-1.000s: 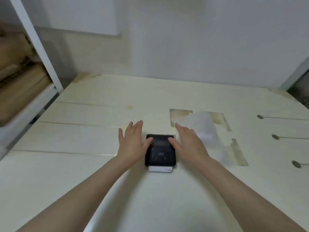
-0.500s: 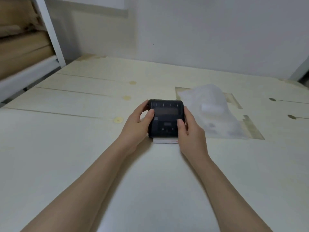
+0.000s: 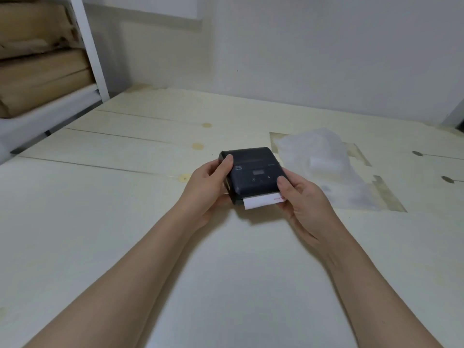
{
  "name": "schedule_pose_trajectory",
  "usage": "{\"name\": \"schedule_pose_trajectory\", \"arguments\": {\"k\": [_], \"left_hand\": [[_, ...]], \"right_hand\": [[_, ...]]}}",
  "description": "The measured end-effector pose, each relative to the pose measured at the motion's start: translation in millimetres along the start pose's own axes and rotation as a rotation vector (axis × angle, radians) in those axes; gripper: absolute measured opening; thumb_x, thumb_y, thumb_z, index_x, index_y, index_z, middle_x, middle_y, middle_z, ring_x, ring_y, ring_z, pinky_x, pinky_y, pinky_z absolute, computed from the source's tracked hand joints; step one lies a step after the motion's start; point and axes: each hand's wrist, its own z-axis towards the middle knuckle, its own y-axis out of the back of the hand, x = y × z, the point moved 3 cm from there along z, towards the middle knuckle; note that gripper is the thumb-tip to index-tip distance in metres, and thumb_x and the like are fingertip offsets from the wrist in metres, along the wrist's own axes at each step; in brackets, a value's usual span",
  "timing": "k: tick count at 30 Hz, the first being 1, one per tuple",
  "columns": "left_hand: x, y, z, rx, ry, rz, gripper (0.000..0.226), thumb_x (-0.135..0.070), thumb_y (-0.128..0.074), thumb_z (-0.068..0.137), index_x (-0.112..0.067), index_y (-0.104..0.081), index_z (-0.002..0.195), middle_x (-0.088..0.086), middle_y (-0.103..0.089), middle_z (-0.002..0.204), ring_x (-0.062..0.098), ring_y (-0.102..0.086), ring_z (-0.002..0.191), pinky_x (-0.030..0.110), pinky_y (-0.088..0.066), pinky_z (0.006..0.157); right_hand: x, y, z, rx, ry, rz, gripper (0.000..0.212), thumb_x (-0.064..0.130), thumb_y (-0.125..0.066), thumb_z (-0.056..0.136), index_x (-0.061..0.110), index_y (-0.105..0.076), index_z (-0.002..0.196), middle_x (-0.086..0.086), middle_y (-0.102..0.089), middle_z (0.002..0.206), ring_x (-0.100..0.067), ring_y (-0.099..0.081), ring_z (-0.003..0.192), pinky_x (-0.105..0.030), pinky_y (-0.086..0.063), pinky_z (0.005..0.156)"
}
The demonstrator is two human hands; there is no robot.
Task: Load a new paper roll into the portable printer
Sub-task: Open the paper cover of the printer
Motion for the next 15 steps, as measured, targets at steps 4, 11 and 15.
{"name": "schedule_pose_trajectory", "arguments": {"k": [4, 11, 15], "left_hand": [[-2, -4, 4, -0.016, -0.017, 0.019, 0.033, -0.038, -0.055, 0.098, -0.012, -0.067, 0.115, 0.009, -0.074, 0.114, 0.030, -0.071, 0.104, 0.043, -0.061, 0.082], [-7, -5, 4, -0.064, -0.043, 0.005, 0.034, -0.037, -0.053, 0.098, -0.009, -0.070, 0.109, 0.011, -0.075, 0.109, 0.032, -0.071, 0.101, 0.037, -0.062, 0.073], [-11, -8, 0, -0.087, -0.074, -0.018, 0.034, -0.035, -0.055, 0.098, -0.008, -0.069, 0.110, 0.009, -0.076, 0.106, 0.033, -0.071, 0.101, 0.035, -0.062, 0.071]], "right_hand": [[-2, 5, 2, -0.032, 0.016, 0.017, 0.033, 0.013, -0.043, 0.102, 0.014, -0.057, 0.133, -0.002, -0.068, 0.127, -0.016, -0.061, 0.121, -0.028, -0.047, 0.104], [-1, 2, 4, -0.098, 0.067, 0.037, 0.034, 0.018, -0.045, 0.102, 0.014, -0.058, 0.133, -0.005, -0.067, 0.129, -0.017, -0.060, 0.124, -0.031, -0.046, 0.105], [3, 3, 4, -0.107, 0.093, 0.057, 0.032, 0.018, -0.047, 0.101, 0.015, -0.059, 0.131, -0.003, -0.068, 0.128, -0.016, -0.061, 0.122, -0.031, -0.047, 0.104]]}}
